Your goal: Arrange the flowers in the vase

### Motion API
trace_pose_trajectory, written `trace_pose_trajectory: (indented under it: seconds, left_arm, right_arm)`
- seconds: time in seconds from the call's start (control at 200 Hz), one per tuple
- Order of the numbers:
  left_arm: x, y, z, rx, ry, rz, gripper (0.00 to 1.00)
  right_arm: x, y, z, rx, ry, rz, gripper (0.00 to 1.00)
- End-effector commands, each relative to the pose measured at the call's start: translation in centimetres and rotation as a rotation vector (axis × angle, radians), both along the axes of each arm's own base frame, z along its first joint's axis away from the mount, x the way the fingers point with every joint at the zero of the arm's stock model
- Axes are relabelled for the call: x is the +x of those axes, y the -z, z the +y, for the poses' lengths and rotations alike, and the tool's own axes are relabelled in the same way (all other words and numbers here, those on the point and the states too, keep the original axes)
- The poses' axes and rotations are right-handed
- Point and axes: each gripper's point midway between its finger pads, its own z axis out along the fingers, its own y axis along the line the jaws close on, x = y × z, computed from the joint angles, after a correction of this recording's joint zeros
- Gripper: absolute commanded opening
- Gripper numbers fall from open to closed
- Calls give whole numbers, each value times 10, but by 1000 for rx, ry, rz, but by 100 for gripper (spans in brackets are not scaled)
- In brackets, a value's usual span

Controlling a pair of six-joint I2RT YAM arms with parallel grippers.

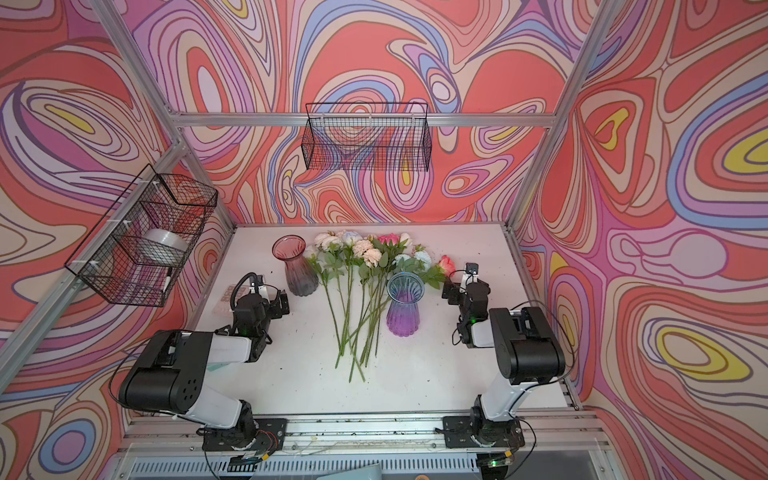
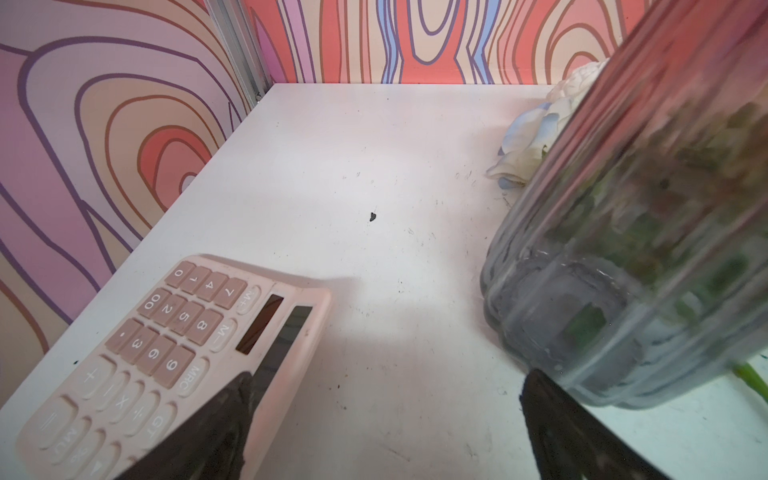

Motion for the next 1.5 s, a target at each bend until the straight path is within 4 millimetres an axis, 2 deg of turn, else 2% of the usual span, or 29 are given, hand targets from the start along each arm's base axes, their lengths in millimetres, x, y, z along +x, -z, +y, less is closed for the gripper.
trace_pose_trajectory:
  seconds: [0.0, 0.09, 0.15, 0.25, 0.366, 0.531, 0.631, 0.726, 0.806, 0.816, 0.911, 0.971, 1.006, 1.112, 1.197, 1.247, 1.292, 1.342, 1.422, 1.497]
  left_arm:
    - [8, -12, 5, 16, -15, -46, 100]
    - [8, -17, 9, 24, -38, -56, 100]
    - [2, -25, 8, 31, -43, -57, 100]
    - [-7, -49, 12, 57, -94, -79, 100]
    - [-18, -71, 25, 88, -173, -104, 100]
    - [-35, -85, 44, 100, -298, -119, 100]
    - [-47, -94, 49, 75, -336, -118, 100]
    - [-64, -122, 49, 56, -334, -133, 100]
    - [-78, -147, 39, 37, -252, -132, 100]
    - [-79, -162, 37, 25, -247, -155, 100]
    - [-103, -207, 25, -63, -177, -195, 100]
    - [-119, -230, 23, -156, -179, -239, 100]
    - [-132, -242, 27, -235, -220, -262, 100]
    - [-167, -265, 31, -388, -266, -323, 100]
    - [-187, -275, 36, -408, -267, -444, 100]
    - [-204, -273, 44, -462, -314, -495, 100]
    - [-213, -275, 43, -473, -300, -512, 100]
    - [-216, -274, 37, -497, -268, -496, 100]
    - [-213, -277, 21, -526, -180, -451, 100]
    - [-214, -278, 19, -568, -189, -416, 100]
  right_arm:
    - [4, -2, -2, -3, 3, -12, 98]
    - [4, -3, -3, -2, 4, -15, 98]
    - [4, -9, -12, -5, 64, -19, 99]
    - [1, -37, -35, 6, 207, 11, 98]
    - [0, -53, -38, -19, 222, 24, 98]
    - [-3, -68, -41, -12, 242, 34, 99]
    - [-4, -81, -41, 1, 254, 34, 98]
    - [-7, -95, -41, 22, 288, 131, 98]
    - [-14, -117, -45, 90, 363, 224, 98]
    - [-15, -119, -45, 104, 370, 240, 98]
    - [-22, -144, -25, 248, 322, 318, 98]
    - [-37, -144, -23, 398, 400, 340, 98]
    - [-39, -146, -13, 467, 350, 353, 98]
    - [-44, -165, 13, 584, 221, 344, 57]
    - [-51, -172, 28, 627, 169, 366, 41]
    - [-55, -173, 36, 629, 147, 389, 40]
    - [-59, -174, 42, 618, 131, 416, 40]
    - [-62, -176, 49, 610, 110, 429, 41]
    - [-62, -188, 68, 608, 13, 429, 49]
    - [-61, -202, 84, 611, -59, 431, 52]
